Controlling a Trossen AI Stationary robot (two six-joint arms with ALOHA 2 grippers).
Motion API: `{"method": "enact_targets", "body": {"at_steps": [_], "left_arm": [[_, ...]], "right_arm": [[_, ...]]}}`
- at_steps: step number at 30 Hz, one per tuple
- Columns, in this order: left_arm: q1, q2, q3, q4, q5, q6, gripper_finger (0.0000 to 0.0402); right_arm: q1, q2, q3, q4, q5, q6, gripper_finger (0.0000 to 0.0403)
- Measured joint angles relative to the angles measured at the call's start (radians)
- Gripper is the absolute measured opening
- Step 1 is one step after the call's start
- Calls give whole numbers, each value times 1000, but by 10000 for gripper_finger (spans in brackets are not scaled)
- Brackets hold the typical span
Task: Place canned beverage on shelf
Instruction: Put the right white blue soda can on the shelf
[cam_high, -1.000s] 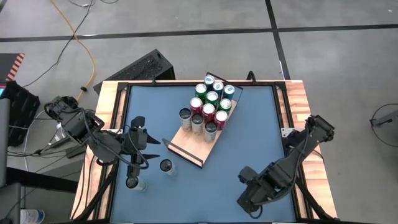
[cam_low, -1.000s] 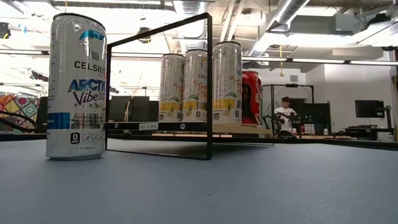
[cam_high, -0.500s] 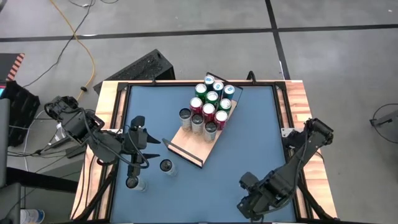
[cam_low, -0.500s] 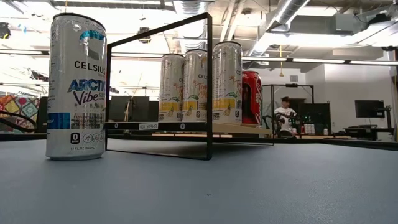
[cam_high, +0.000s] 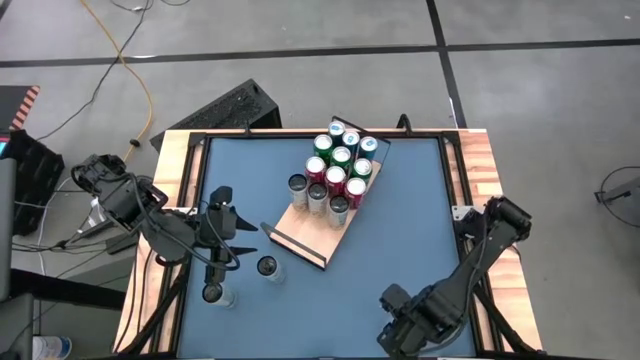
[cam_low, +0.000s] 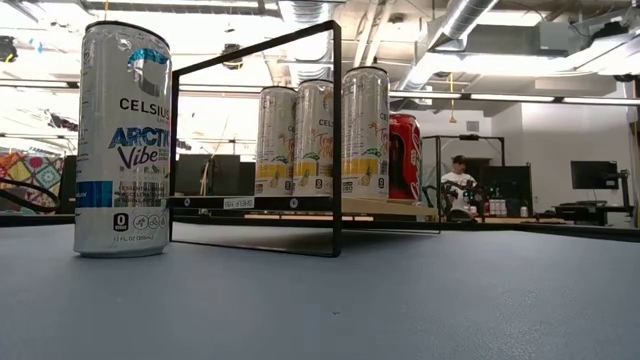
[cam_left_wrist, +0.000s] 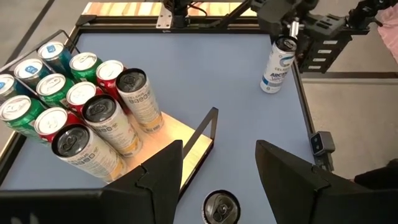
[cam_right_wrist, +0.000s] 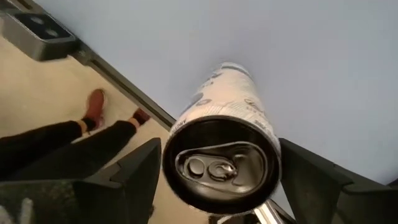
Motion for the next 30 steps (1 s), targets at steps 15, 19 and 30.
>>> {"method": "enact_targets", "body": {"at_steps": [15, 19, 30], "left_arm": [[0, 0, 0, 0, 0, -5, 187], [0, 0, 0, 0, 0, -10, 187], [0, 0, 0, 0, 14, -23, 187]], "right_arm": [[-4, 42, 0, -7, -30, -56, 242], [-8, 41, 1, -8, -32, -125, 222], [-148, 23, 45, -118, -22, -663, 222]]}}
